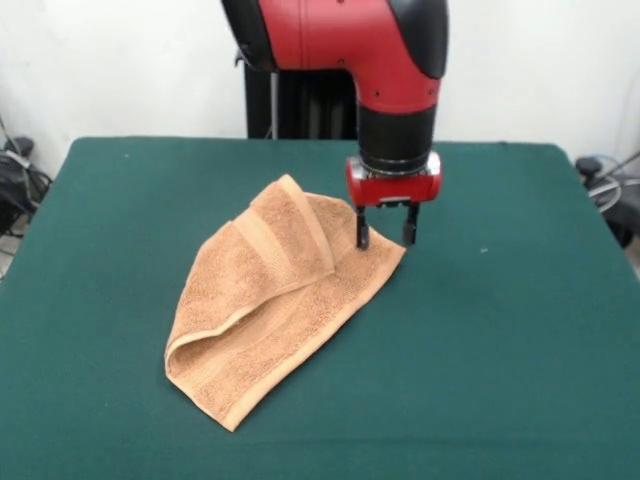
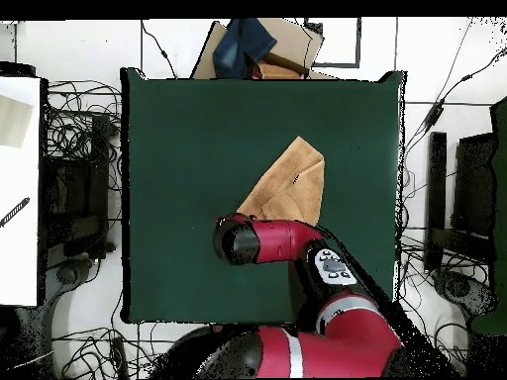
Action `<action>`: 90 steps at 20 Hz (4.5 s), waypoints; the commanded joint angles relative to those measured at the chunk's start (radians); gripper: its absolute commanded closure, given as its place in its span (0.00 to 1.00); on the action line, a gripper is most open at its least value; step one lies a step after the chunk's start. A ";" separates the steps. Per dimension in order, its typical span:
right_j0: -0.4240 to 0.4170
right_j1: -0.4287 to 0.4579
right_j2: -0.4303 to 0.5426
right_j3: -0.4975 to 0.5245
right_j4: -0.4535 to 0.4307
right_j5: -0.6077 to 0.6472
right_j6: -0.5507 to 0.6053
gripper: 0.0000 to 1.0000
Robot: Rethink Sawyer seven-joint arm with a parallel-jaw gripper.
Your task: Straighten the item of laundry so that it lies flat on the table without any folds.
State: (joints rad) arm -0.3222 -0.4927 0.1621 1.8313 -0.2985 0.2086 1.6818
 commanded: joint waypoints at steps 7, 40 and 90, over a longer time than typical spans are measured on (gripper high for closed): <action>0.176 0.164 -0.132 -0.117 0.033 -0.156 0.212 0.00; 0.295 0.052 -0.071 0.062 0.301 -0.227 0.344 1.00; 0.444 -0.120 -0.002 0.193 0.753 -0.187 0.281 1.00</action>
State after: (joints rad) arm 0.1626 -0.6507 0.0163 1.9442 0.4287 0.0585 1.6824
